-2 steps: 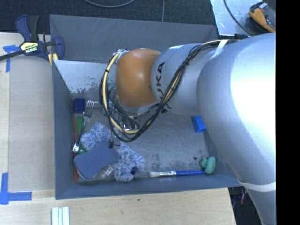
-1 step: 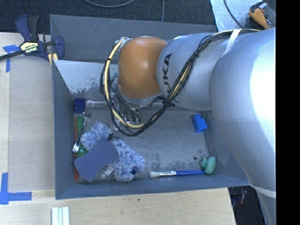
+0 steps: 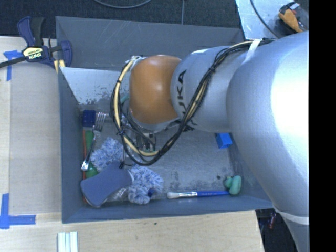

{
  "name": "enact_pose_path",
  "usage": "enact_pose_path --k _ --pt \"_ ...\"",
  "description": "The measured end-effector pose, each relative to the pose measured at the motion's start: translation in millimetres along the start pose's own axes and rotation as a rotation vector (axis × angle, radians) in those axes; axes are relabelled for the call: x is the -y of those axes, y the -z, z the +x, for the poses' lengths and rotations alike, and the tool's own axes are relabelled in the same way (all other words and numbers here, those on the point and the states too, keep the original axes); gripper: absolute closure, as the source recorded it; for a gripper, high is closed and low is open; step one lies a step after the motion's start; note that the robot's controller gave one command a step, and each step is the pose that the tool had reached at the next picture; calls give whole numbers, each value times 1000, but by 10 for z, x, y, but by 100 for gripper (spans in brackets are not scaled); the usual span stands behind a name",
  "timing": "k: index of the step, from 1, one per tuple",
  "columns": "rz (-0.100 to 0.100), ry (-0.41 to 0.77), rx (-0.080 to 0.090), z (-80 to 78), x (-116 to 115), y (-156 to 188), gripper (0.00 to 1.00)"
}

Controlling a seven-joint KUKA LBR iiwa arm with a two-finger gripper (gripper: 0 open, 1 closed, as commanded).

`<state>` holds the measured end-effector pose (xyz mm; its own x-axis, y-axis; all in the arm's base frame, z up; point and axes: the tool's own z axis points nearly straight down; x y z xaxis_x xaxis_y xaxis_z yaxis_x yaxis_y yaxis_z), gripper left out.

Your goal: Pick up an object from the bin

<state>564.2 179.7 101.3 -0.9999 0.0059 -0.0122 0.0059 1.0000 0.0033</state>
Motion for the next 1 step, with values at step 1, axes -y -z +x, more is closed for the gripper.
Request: enact_pose_path --k 1 --pt "-1 -76 10 -48 11 -282 0"
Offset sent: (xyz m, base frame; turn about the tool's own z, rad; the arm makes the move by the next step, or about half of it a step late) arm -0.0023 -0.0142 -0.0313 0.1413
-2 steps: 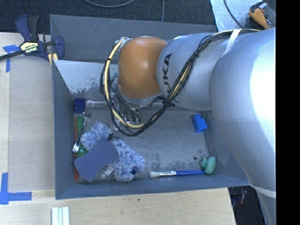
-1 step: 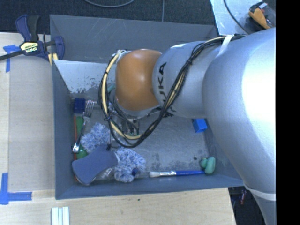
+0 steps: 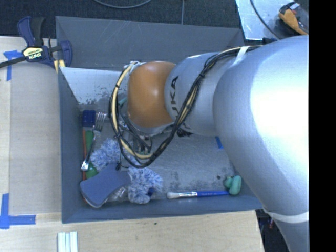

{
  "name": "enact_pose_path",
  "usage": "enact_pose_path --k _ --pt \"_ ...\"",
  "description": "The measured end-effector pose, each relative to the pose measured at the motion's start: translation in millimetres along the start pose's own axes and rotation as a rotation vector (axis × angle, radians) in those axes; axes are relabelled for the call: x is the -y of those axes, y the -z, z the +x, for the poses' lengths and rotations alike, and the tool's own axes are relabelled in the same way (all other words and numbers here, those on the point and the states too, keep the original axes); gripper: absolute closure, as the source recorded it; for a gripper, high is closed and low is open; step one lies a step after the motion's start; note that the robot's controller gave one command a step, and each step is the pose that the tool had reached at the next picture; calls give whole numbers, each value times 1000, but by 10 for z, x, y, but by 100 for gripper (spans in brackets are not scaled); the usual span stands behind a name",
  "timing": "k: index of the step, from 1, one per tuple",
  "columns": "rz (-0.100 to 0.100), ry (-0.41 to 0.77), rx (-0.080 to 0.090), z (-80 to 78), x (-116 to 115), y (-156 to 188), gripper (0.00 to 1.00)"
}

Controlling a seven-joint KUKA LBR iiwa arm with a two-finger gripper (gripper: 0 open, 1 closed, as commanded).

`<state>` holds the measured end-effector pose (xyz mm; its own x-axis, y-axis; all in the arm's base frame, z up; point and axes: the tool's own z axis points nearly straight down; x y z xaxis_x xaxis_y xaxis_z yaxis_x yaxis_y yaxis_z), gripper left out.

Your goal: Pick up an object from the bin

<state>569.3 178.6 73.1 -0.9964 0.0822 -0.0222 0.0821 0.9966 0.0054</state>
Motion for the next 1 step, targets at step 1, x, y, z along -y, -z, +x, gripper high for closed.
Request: enact_pose_path --k 1 --pt "-2 -62 -6 43 128 2 100"
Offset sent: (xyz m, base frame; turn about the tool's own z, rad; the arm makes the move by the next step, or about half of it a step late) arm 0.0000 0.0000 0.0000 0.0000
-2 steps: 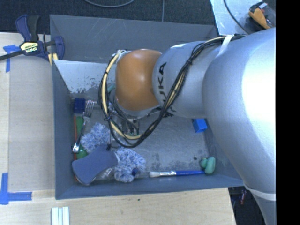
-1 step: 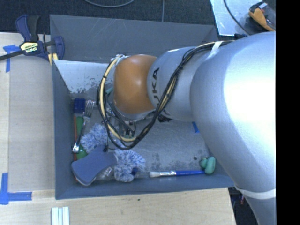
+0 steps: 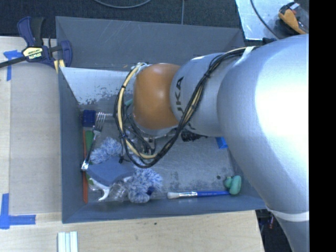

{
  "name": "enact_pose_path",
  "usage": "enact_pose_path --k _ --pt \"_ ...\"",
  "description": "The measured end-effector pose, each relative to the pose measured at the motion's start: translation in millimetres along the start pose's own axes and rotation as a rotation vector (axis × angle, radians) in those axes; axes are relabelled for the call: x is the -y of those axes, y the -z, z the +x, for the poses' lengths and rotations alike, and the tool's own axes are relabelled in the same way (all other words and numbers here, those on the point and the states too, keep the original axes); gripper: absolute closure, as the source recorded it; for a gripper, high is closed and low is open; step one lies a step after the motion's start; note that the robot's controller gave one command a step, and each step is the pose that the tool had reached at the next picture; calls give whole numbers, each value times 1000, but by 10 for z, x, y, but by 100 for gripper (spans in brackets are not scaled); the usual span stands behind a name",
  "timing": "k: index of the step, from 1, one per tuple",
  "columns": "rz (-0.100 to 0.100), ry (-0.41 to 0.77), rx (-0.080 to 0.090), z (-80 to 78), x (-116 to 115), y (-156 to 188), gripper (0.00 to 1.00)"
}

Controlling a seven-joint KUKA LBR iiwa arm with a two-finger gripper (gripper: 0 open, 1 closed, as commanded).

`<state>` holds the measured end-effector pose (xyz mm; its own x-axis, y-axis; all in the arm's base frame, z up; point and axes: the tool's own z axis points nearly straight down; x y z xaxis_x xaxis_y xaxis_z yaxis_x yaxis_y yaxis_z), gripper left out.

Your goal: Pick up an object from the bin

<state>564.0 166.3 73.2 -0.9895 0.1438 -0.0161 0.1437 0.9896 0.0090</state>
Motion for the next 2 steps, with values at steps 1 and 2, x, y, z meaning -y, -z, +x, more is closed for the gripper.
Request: enact_pose_path --k 1,2 --pt "0 -1 0 0 0 0 100" --pt "-1 -1 1 -1 0 9 100"
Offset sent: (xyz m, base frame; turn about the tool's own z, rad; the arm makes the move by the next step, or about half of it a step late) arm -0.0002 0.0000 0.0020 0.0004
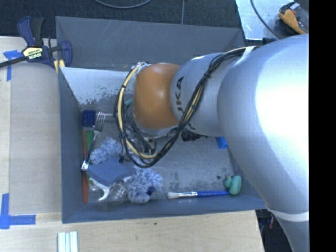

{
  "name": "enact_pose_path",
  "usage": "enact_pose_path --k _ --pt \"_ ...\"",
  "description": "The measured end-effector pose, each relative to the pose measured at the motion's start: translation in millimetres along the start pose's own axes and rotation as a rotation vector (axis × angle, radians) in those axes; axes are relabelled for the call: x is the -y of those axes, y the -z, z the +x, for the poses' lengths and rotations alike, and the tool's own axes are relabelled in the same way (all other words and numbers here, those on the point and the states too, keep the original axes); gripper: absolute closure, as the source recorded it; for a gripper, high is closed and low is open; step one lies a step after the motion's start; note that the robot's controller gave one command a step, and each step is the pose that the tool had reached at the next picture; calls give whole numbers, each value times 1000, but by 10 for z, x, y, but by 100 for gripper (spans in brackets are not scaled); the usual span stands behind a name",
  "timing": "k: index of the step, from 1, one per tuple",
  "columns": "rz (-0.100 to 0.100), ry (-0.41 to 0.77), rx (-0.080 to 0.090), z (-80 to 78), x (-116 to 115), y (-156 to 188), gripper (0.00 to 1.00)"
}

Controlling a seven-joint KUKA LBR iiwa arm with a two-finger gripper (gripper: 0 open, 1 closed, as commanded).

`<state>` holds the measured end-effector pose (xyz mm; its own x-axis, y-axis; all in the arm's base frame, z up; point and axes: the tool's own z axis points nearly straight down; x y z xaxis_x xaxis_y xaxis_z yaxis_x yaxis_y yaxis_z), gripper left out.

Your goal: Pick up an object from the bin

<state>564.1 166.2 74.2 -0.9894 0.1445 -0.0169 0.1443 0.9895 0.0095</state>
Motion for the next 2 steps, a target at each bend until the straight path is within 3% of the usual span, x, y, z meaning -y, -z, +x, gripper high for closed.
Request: enact_pose_path --k 1,2 --pt "0 0 1 1 3 77 100" --pt "3 -1 -8 19 13 371 100"
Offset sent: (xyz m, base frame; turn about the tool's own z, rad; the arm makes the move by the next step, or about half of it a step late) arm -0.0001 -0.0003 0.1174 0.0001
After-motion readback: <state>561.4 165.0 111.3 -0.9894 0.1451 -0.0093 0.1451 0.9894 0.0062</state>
